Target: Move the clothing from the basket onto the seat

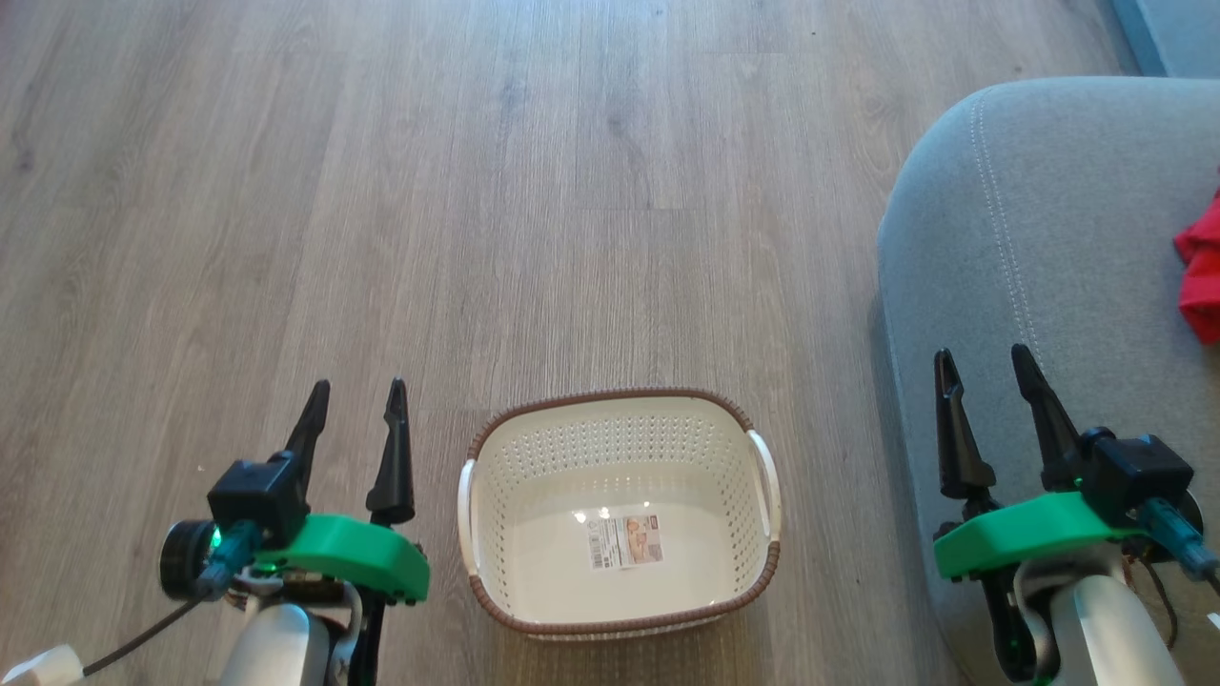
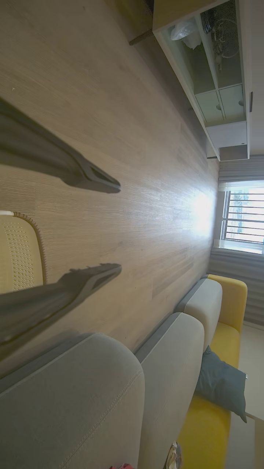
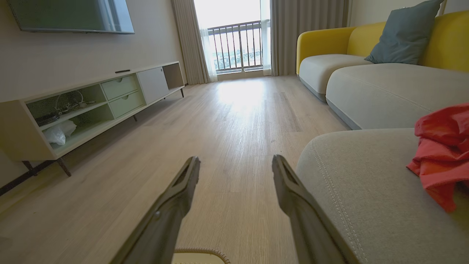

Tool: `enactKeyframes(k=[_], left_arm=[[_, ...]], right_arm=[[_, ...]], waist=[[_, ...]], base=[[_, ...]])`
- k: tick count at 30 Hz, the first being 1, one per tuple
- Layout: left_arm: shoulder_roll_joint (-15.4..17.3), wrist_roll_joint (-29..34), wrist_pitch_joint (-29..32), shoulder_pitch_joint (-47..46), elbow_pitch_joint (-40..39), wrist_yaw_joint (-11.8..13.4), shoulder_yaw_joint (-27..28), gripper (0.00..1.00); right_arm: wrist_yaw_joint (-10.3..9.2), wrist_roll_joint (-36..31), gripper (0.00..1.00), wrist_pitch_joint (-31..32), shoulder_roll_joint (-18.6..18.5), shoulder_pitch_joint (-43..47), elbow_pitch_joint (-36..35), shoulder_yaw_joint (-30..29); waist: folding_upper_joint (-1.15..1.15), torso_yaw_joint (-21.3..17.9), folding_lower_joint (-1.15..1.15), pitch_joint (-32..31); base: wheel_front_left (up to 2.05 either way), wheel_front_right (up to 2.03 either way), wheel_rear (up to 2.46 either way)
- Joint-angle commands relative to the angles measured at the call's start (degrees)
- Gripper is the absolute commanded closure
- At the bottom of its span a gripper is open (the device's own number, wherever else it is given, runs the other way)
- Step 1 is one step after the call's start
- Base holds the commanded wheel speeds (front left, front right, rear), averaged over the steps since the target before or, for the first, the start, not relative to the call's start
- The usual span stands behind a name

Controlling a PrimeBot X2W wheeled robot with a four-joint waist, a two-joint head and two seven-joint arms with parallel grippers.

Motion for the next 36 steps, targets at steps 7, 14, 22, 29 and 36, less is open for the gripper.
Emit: enactKeyframes(k=[7,14,22,29,36], left_arm=[[0.1,-0.8,-0.3,-1.1,-1.4,-0.9,2.0,0.00],[0.1,-1.3,-0.3,-1.1,-1.9,-1.1,2.1,0.00],[0.0,-3.3,0.5,0.6,2.4,-1.3,0.2,1.00],[0.0,-7.1,1.6,0.5,2.4,-1.7,0.8,1.00],[0.0,-11.4,2.7,0.5,2.3,-2.3,1.6,1.00]], right_arm=[[-0.01,0.1,0.00,-0.4,0.1,-2.3,-1.3,1.4],[-0.01,0.1,0.00,-0.4,0.1,-2.3,-1.1,1.6],[0.00,1.8,1.00,0.4,0.0,0.7,3.0,0.1],[0.00,5.8,1.00,1.4,0.0,0.6,3.0,-0.1],[0.00,10.3,1.00,2.6,0.0,0.4,3.0,-0.4]], waist=[[0.00,-0.1,0.00,-0.2],[0.00,-0.3,0.00,-0.4],[0.00,-0.4,0.00,-0.5],[0.00,-0.6,0.00,-0.7],[0.00,-0.7,0.00,-0.8]], base=[[0.00,0.00,0.00],[0.00,0.00,0.00],[0.00,0.00,0.00],[0.00,0.00,0.00],[0.00,0.00,0.00]])
